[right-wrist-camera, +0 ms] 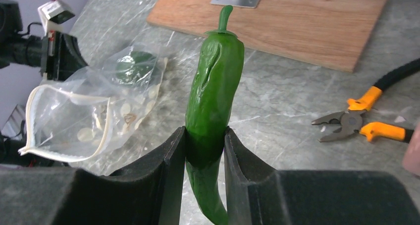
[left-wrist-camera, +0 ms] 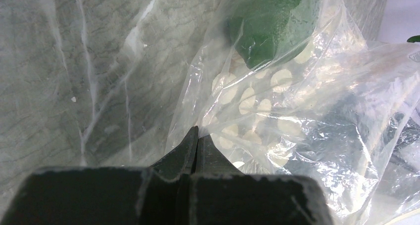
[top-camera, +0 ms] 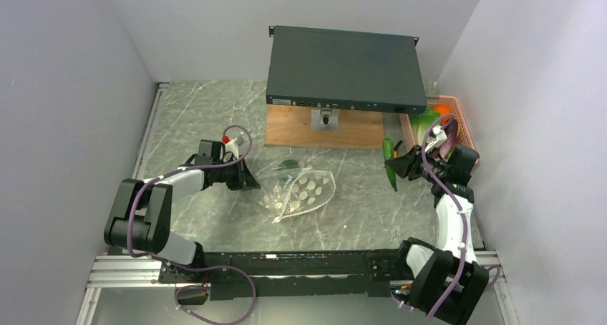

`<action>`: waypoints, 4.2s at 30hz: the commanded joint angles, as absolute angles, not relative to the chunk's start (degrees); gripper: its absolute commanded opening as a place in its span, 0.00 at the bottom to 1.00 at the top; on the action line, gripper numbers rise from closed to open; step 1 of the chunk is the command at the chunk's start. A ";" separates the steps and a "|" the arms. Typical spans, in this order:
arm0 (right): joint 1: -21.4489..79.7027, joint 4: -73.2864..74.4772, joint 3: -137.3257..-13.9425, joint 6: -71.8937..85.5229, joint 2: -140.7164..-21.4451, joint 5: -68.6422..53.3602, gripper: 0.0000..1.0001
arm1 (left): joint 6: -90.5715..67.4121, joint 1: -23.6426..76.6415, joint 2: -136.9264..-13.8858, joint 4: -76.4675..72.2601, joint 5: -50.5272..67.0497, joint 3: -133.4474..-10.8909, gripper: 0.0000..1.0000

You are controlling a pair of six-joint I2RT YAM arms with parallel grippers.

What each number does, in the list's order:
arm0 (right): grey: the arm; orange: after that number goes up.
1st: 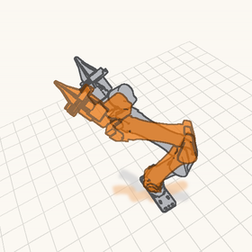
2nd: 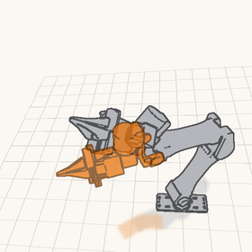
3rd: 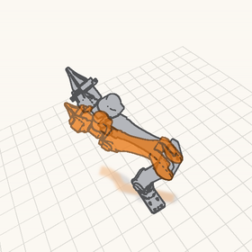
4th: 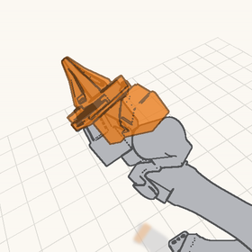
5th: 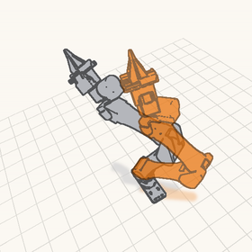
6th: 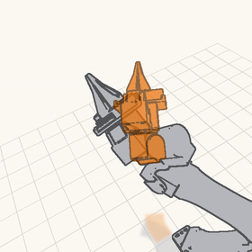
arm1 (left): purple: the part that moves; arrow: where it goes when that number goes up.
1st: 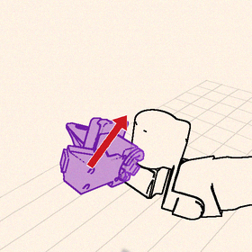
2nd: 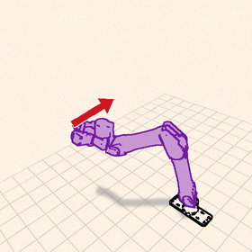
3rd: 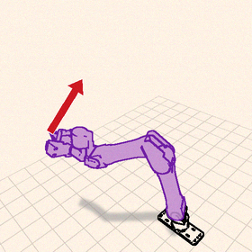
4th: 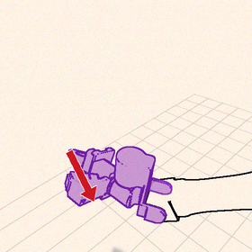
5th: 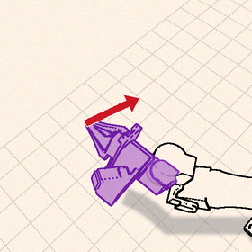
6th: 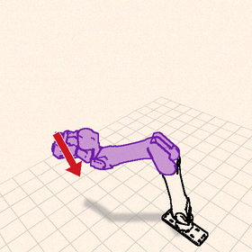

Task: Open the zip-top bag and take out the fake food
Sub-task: Place the fake vegetable in the bin, then adjust the fake vegetable in the zipper food storage bag.

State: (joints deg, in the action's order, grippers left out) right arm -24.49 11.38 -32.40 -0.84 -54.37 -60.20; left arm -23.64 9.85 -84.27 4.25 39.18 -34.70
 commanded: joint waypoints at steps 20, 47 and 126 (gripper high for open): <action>-27.20 6.86 -43.77 3.64 -63.86 -40.71 0.00 | -22.94 9.32 -85.30 2.29 40.96 -34.98 0.00; -29.64 11.67 -67.82 -9.57 -87.73 -32.62 0.00 | -22.94 9.05 -84.67 2.63 40.89 -34.98 0.00; -14.03 54.92 -54.01 -65.60 -61.22 -68.20 0.48 | -24.64 9.05 -81.17 0.82 41.52 -35.09 0.00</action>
